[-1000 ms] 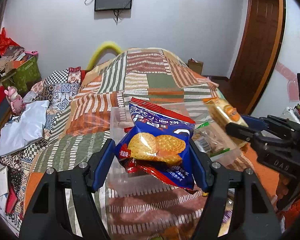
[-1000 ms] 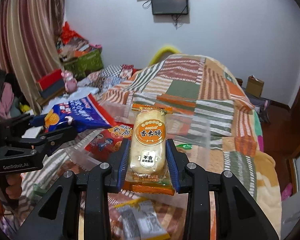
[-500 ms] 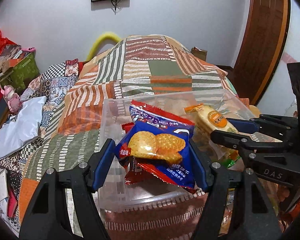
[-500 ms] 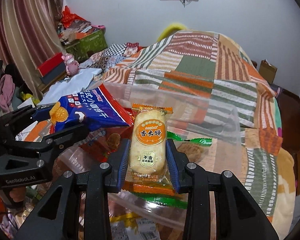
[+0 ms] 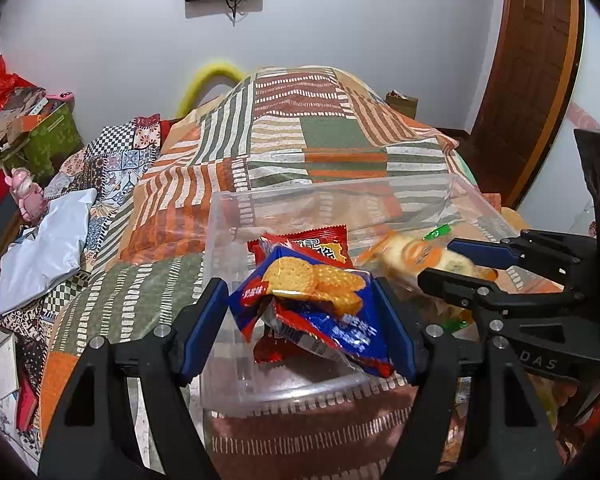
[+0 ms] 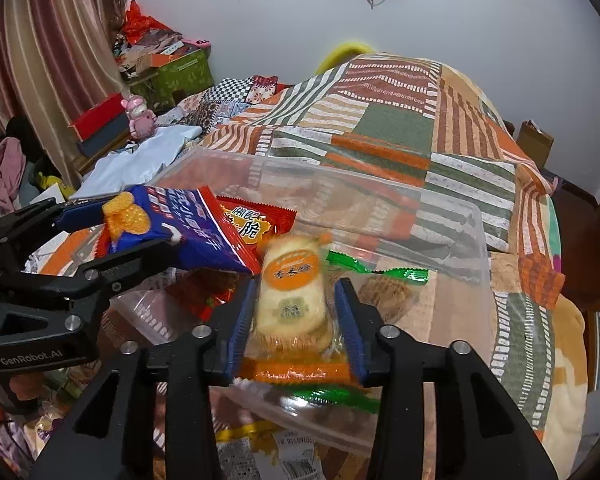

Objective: Organize snacks
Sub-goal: 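Lower the cracker bag and bun into the clear box and release both, then grasp the purple-labelled rice roll with left tool while right tool grasps green jelly cup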

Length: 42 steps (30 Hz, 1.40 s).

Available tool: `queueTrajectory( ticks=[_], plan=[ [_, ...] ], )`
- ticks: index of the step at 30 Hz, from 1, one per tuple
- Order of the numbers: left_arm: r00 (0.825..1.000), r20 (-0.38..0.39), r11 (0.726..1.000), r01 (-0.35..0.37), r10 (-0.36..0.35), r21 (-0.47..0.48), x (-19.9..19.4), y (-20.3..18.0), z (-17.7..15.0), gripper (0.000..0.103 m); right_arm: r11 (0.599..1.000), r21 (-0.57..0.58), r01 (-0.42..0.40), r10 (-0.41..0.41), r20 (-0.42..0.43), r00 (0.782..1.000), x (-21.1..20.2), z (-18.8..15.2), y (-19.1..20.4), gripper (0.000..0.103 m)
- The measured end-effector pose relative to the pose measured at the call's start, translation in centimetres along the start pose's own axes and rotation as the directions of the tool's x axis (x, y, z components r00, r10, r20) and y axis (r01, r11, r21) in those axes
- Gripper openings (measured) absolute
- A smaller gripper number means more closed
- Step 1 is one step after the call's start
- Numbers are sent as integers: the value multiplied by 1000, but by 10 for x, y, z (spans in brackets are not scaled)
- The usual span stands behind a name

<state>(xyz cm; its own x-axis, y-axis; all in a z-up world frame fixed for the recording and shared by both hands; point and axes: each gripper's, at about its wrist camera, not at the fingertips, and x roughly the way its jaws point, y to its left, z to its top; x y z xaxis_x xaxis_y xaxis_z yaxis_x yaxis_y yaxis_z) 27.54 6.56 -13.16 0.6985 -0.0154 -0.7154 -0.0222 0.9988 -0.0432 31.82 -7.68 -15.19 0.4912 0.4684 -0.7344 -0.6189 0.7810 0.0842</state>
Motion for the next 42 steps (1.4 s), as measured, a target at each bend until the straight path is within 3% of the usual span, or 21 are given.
queueTrajectory(
  ticks=[16,25,35,42],
  plan=[
    [997,80,1000,5,-7,23,-62,-11,-5,73,1000,17,20,-22,111,994,-58,-5,6,48],
    [993,119,1000,-11,9,20,-103,-20,-24,84,1000,27,16,-20,157,987,-96,-27,17,51],
    [992,129,1000,1,-1,2,-134,-33,-52,92,999,44,20,-28,190,981,-127,-57,25,56],
    [995,94,999,21,-18,-30,-138,-44,-70,95,997,63,48,-59,188,980,-134,-78,21,57]
  ],
)
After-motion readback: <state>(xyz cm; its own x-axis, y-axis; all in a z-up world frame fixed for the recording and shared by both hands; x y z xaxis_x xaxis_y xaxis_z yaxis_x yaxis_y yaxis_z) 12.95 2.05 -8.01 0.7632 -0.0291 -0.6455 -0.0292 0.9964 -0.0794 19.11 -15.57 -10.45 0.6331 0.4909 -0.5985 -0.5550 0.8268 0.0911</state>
